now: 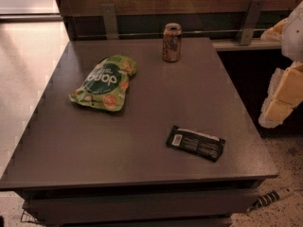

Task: Move rxbar chocolate near orange can

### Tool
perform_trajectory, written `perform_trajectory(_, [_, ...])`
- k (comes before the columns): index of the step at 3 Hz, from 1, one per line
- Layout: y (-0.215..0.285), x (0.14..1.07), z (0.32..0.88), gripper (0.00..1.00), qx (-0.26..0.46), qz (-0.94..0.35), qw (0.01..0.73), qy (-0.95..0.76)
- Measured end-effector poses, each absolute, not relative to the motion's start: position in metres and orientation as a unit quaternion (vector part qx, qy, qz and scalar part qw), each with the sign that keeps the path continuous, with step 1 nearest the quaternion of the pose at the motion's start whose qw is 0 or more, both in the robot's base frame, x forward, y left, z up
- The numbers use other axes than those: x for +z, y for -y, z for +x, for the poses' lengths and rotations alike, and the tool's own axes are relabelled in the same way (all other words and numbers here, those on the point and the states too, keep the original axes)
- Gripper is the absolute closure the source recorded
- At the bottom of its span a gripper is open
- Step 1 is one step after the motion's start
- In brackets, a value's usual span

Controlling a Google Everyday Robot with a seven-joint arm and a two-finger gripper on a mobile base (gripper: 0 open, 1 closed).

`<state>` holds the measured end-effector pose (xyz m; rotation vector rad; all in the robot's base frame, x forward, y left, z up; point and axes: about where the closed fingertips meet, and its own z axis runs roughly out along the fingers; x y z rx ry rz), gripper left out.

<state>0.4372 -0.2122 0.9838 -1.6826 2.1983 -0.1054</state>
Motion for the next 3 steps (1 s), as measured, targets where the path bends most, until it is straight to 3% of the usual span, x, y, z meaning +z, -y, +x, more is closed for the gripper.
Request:
perform_trajectory(1, [0.208,0.972,0.435,0.0,-0.015,-0.589,0.213,-0.779])
perform_trajectory(3, [0.197,0.857,0.427,0.0,0.144,-0.546,0.378,-0.734])
